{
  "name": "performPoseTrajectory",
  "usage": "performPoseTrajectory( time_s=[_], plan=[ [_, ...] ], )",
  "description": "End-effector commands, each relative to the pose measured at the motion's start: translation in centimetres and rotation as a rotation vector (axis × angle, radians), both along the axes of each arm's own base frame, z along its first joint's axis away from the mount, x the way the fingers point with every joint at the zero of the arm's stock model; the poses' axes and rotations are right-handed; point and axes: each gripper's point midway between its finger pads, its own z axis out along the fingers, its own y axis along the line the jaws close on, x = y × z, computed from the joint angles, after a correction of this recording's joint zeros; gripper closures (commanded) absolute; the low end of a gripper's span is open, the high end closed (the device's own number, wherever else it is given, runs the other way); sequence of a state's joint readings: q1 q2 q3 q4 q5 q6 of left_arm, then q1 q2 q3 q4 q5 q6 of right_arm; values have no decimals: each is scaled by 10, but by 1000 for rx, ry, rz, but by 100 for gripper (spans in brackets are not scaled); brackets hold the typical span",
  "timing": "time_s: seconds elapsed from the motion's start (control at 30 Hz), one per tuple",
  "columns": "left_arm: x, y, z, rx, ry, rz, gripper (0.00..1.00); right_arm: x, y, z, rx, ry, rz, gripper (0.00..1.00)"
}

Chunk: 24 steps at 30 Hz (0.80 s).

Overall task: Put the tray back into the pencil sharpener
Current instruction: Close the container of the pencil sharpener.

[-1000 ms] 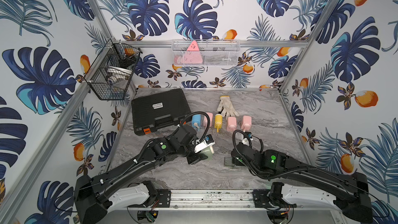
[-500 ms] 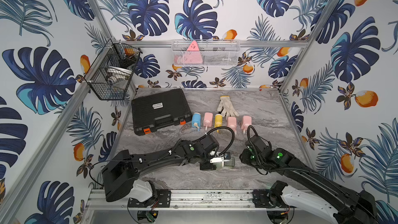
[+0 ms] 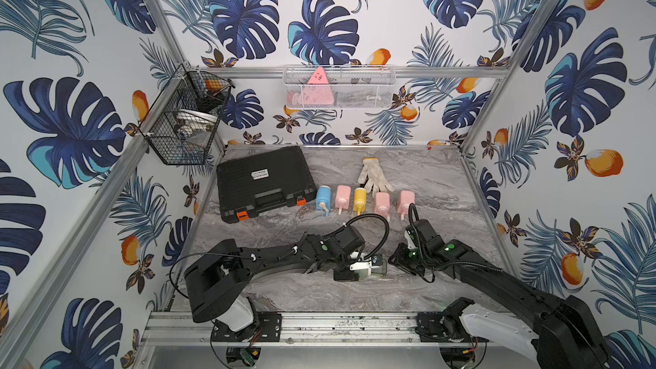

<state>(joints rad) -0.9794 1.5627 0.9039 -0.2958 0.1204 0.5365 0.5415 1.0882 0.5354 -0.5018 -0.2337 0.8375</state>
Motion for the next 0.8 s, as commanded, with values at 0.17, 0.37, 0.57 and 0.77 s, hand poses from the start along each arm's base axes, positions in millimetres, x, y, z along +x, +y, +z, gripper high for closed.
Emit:
performPoseTrajectory(
  time_s=[0.17,0.37,0.57,0.77],
  plan=[
    [13,-9,2,-67,0,22,88,3,13,-8,50,5,60,69],
    [12,-9,-6,-53,10,19,87,2,21,-16,63,25,109,68],
    [13,-9,-12,-45,8,17,86,4,27,-19,87,32,133,69],
    [13,-9,-15,-36,7,12,85,6,36,-20,126,36,150,73]
  ],
)
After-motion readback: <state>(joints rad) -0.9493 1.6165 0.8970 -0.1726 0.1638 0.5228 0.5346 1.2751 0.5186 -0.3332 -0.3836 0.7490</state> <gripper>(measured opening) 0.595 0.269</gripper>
